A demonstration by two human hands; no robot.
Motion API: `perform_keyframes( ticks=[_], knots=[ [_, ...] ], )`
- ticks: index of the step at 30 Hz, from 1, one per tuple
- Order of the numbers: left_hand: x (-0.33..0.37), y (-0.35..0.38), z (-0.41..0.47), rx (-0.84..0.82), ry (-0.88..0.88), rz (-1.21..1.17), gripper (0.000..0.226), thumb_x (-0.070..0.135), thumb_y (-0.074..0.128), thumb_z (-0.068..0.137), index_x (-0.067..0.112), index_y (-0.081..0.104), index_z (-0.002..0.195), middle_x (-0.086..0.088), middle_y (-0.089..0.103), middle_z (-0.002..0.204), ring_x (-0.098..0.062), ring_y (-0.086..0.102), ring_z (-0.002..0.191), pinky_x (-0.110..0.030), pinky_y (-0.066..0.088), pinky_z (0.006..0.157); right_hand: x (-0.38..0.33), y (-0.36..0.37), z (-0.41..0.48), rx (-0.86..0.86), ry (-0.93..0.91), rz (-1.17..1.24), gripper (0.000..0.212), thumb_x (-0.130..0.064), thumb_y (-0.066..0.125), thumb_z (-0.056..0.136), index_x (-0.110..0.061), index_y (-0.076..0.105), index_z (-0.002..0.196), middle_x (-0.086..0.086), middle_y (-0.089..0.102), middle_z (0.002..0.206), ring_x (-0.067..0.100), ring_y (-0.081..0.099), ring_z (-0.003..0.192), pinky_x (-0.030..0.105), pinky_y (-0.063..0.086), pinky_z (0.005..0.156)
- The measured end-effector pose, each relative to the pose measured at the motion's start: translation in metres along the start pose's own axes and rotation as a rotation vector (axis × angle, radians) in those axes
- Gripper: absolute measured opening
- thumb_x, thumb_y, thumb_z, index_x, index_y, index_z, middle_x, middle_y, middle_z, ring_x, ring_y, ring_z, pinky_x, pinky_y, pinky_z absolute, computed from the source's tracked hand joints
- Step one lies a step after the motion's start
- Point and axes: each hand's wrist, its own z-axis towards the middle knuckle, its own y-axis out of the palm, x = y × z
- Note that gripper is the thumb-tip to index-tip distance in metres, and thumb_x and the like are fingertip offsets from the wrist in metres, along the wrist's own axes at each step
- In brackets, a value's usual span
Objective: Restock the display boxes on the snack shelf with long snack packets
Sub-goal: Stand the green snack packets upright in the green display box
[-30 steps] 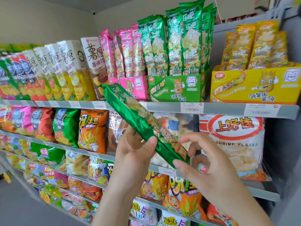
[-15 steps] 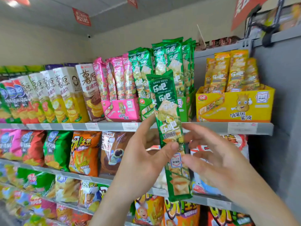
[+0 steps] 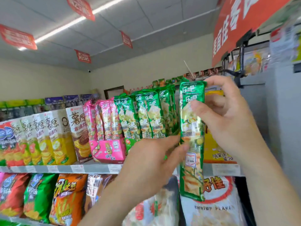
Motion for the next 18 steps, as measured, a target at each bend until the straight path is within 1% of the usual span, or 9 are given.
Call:
perform_keyframes(
  ticks=[1, 4, 6, 10, 12, 13, 15, 17, 18],
  knots=[
    [0.001, -0.007, 0.010, 0.069, 0.034, 0.040, 0.040, 0.053, 0.044, 0.092, 0.021, 0.066, 0.087, 0.007, 0.068, 0.077, -0.009, 0.061, 0.068, -0.036, 0.051, 0.064, -0.001, -0.003, 0.008, 0.067, -0.035, -0.030, 0.029, -0.025, 0.067, 0.084, -0.041, 0.049, 0.102, -0.008, 0.074, 0.088, 0.007, 0.068, 0.071, 0.018, 0.051, 0.066],
    [-0.003, -0.034, 0.049, 0.310, 0.033, -0.053, 0.016, 0.031, 0.061, 0.084, 0.029, 0.076, 0.091, 0.017, 0.071, 0.082, -0.002, 0.064, 0.076, -0.028, 0.054, 0.071, -0.004, -0.012, 0.032, 0.271, -0.160, -0.085, 0.030, -0.026, 0.066, 0.086, -0.044, 0.046, 0.100, -0.011, 0.072, 0.087, 0.009, 0.068, 0.072, 0.026, 0.052, 0.067],
    [-0.003, -0.051, 0.081, 0.343, 0.027, -0.054, 0.020, 0.022, 0.061, 0.081, 0.025, 0.076, 0.093, 0.021, 0.068, 0.085, -0.002, 0.064, 0.079, -0.028, 0.055, 0.078, -0.005, -0.013, 0.050, 0.368, -0.240, -0.087, 0.031, -0.025, 0.066, 0.086, -0.043, 0.045, 0.101, -0.011, 0.070, 0.082, 0.009, 0.066, 0.068, 0.028, 0.050, 0.064],
    [-0.008, -0.060, 0.143, 0.102, -0.054, 0.137, 0.021, 0.019, 0.063, 0.085, 0.025, 0.076, 0.100, 0.011, 0.073, 0.091, -0.008, 0.061, 0.076, -0.025, 0.049, 0.084, 0.000, -0.009, 0.086, 0.445, -0.357, -0.151, 0.036, -0.010, 0.064, 0.086, -0.029, 0.042, 0.108, -0.012, 0.061, 0.085, -0.001, 0.061, 0.071, 0.019, 0.047, 0.066],
    [-0.014, -0.054, 0.168, -0.062, -0.059, 0.345, 0.027, 0.025, 0.061, 0.087, 0.028, 0.073, 0.111, 0.007, 0.073, 0.108, -0.012, 0.061, 0.089, -0.023, 0.044, 0.083, 0.006, -0.007, 0.100, 0.461, -0.327, -0.211, 0.036, -0.010, 0.064, 0.085, -0.027, 0.040, 0.106, 0.002, 0.062, 0.095, 0.010, 0.062, 0.079, 0.030, 0.052, 0.073],
    [-0.017, -0.049, 0.177, -0.159, -0.067, 0.431, 0.032, 0.029, 0.060, 0.088, 0.029, 0.069, 0.118, 0.004, 0.069, 0.119, -0.016, 0.061, 0.102, -0.024, 0.045, 0.089, 0.009, -0.005, 0.106, 0.462, -0.298, -0.235, 0.036, -0.011, 0.063, 0.084, -0.027, 0.039, 0.105, 0.008, 0.061, 0.100, 0.018, 0.062, 0.082, 0.038, 0.052, 0.076],
    [-0.025, -0.038, 0.188, -0.352, -0.106, 0.542, 0.047, 0.036, 0.056, 0.091, 0.027, 0.054, 0.137, -0.001, 0.057, 0.138, -0.023, 0.053, 0.124, -0.031, 0.043, 0.101, 0.017, -0.001, 0.112, 0.448, -0.245, -0.261, 0.034, -0.010, 0.063, 0.085, -0.022, 0.041, 0.107, 0.010, 0.060, 0.103, 0.024, 0.061, 0.083, 0.045, 0.050, 0.077],
    [-0.032, -0.030, 0.192, -0.501, -0.152, 0.565, 0.058, 0.038, 0.053, 0.094, 0.023, 0.038, 0.148, -0.002, 0.045, 0.150, -0.024, 0.045, 0.134, -0.033, 0.037, 0.106, 0.025, 0.003, 0.116, 0.429, -0.204, -0.288, 0.037, -0.006, 0.063, 0.086, -0.015, 0.044, 0.116, 0.004, 0.059, 0.105, 0.021, 0.060, 0.084, 0.040, 0.050, 0.077],
    [-0.034, -0.028, 0.192, -0.540, -0.158, 0.564, 0.060, 0.038, 0.053, 0.094, 0.022, 0.035, 0.150, -0.003, 0.043, 0.152, -0.023, 0.043, 0.135, -0.031, 0.036, 0.106, 0.029, 0.005, 0.117, 0.423, -0.186, -0.309, 0.042, -0.005, 0.063, 0.086, -0.016, 0.044, 0.122, 0.002, 0.058, 0.108, 0.017, 0.058, 0.086, 0.029, 0.048, 0.077]
  ],
)
